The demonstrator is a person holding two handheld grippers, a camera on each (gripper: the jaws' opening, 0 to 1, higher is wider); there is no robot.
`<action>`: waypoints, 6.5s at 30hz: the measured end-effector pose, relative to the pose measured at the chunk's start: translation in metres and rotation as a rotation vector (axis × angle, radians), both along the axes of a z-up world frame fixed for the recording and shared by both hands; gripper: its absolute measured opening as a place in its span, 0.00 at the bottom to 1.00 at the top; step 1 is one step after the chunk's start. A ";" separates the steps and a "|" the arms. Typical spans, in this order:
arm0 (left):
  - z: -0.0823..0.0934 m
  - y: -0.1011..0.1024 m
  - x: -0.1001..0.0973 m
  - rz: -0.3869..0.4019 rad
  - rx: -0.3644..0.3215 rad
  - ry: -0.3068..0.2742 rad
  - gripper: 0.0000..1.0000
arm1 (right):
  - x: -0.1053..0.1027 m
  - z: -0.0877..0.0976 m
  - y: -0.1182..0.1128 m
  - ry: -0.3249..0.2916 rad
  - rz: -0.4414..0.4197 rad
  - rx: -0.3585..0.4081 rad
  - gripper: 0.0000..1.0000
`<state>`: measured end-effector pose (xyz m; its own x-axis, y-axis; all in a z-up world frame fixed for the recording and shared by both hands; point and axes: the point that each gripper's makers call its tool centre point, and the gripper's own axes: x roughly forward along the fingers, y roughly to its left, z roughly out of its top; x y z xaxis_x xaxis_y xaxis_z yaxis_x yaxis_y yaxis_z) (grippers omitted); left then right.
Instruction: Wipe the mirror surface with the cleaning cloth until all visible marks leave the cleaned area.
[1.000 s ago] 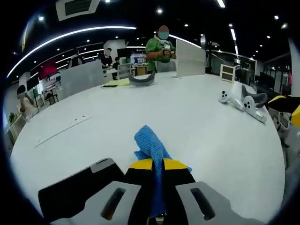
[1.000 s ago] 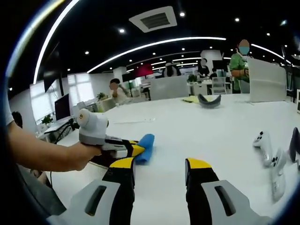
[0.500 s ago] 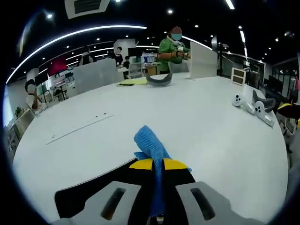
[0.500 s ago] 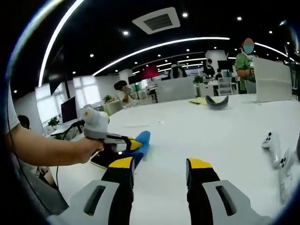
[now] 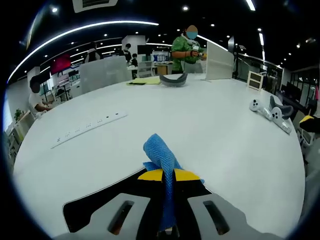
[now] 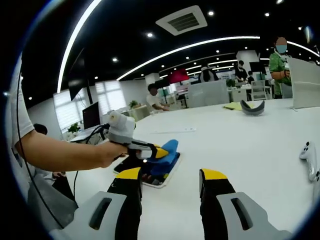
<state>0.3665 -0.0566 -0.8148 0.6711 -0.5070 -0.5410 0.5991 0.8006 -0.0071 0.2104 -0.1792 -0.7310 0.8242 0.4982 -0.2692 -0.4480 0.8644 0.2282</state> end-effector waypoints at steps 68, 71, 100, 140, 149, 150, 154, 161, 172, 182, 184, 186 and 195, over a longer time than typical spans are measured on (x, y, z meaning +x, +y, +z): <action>-0.020 0.036 0.021 0.046 0.106 0.007 0.03 | 0.008 -0.005 -0.020 0.019 -0.076 -0.005 0.42; -0.020 0.040 0.021 0.055 0.104 0.010 0.03 | 0.007 -0.005 -0.019 0.019 -0.073 -0.006 0.42; -0.020 0.100 0.021 0.120 0.104 0.023 0.03 | 0.007 -0.008 -0.020 0.027 -0.081 -0.010 0.41; -0.019 0.177 0.020 0.225 0.092 0.038 0.03 | 0.007 -0.006 -0.023 0.022 -0.095 -0.014 0.40; -0.019 0.191 0.016 0.237 0.101 0.038 0.03 | 0.007 -0.006 -0.023 0.019 -0.093 -0.014 0.40; -0.019 0.192 0.015 0.239 0.102 0.038 0.03 | 0.007 -0.006 -0.023 0.019 -0.093 -0.015 0.40; -0.019 0.194 0.013 0.247 0.100 0.039 0.03 | 0.007 -0.006 -0.023 0.018 -0.091 -0.016 0.40; -0.019 0.197 0.010 0.249 0.091 0.043 0.03 | 0.006 -0.006 -0.022 0.017 -0.089 -0.015 0.40; -0.019 0.203 0.006 0.247 0.089 0.051 0.03 | 0.006 -0.005 -0.022 0.015 -0.090 -0.013 0.40; -0.021 0.212 -0.008 0.257 0.094 0.060 0.03 | 0.005 -0.004 -0.018 0.013 -0.078 -0.012 0.40; -0.023 0.214 -0.012 0.253 0.112 0.052 0.03 | 0.005 -0.003 -0.018 0.011 -0.079 -0.007 0.40; -0.024 0.215 -0.014 0.267 0.088 0.053 0.03 | 0.005 -0.003 -0.019 0.011 -0.080 -0.007 0.40; -0.021 0.213 -0.014 0.229 0.182 0.021 0.03 | 0.006 -0.004 -0.019 0.016 -0.080 -0.001 0.40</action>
<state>0.3522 0.1561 -0.8355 0.7448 -0.2368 -0.6239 0.4037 0.9043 0.1387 0.2161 -0.1979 -0.7349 0.8568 0.4308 -0.2834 -0.3739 0.8975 0.2338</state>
